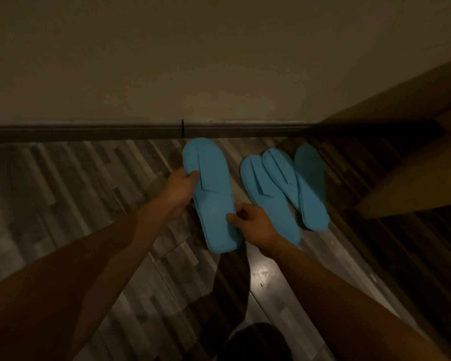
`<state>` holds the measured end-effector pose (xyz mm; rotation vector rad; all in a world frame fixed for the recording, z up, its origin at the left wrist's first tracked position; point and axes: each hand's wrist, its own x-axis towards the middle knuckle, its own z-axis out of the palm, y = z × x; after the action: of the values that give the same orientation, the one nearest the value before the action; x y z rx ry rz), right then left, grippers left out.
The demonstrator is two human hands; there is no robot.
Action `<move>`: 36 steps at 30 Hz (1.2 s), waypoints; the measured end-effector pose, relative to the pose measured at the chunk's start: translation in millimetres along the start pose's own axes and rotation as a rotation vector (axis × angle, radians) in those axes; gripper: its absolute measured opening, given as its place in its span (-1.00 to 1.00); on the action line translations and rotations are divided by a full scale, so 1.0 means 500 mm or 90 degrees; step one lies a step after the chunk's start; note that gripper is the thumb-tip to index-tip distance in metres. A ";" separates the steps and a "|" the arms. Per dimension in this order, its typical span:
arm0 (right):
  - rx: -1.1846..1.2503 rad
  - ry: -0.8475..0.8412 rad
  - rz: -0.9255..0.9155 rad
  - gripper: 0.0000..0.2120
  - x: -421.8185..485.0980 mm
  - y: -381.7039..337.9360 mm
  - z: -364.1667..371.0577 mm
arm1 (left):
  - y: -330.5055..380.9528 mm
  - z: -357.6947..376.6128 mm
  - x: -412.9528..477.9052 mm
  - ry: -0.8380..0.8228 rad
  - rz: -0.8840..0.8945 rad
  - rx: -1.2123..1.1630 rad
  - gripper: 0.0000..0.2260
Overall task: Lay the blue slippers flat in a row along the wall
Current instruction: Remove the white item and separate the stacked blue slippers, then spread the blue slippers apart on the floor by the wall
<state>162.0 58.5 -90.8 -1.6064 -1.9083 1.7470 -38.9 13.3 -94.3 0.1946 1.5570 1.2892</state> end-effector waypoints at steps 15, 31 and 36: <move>-0.051 -0.028 0.033 -0.84 0.100 -0.065 0.210 | -0.020 -0.167 0.068 0.258 0.087 0.377 -0.73; -0.286 0.072 -0.108 -0.90 0.077 -0.017 0.107 | -0.020 -0.173 0.052 0.341 0.183 0.459 -0.80; -0.390 0.280 0.004 -0.85 0.025 0.073 -0.093 | -0.101 -0.091 -0.046 0.276 0.372 0.598 -0.63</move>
<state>209.4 90.8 -109.8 -1.9518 -2.2994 0.7218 -40.7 -50.6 -126.8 1.0808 2.5255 0.9368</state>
